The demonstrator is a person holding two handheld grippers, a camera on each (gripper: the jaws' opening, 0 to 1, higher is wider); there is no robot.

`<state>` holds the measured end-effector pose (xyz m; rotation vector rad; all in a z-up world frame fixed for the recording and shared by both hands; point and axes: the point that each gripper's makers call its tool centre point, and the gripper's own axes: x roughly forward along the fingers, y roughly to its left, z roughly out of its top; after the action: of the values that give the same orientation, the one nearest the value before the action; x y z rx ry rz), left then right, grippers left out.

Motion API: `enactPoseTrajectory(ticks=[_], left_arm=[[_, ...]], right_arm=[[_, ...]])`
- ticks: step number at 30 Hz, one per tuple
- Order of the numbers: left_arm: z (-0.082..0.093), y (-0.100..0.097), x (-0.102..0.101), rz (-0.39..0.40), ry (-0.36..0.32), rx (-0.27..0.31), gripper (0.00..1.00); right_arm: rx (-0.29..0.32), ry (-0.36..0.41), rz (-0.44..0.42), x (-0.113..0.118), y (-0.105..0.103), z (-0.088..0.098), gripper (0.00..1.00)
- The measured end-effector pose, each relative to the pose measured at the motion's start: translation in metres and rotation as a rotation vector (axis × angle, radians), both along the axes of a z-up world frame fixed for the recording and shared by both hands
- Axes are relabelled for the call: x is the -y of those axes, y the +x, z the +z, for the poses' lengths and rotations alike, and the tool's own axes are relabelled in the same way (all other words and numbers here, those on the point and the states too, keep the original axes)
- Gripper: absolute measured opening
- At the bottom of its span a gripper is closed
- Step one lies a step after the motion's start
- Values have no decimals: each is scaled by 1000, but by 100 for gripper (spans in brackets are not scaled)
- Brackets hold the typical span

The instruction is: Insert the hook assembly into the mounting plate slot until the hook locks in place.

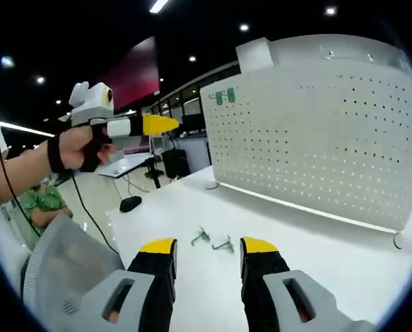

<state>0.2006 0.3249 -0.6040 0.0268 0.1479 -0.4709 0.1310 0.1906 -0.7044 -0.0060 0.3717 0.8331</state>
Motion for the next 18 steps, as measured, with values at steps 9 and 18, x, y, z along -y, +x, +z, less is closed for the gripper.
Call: enactPoseTrajectory(ticks=[9,18], left_arm=[[-6,-13,-2,-54,-2,8,64],[-10,-23,0,-92,-5,6,66]], right_arm=[[-14,-34,15,-9,2,-5,36],[-16,-63,26,-22,7,-12,36]])
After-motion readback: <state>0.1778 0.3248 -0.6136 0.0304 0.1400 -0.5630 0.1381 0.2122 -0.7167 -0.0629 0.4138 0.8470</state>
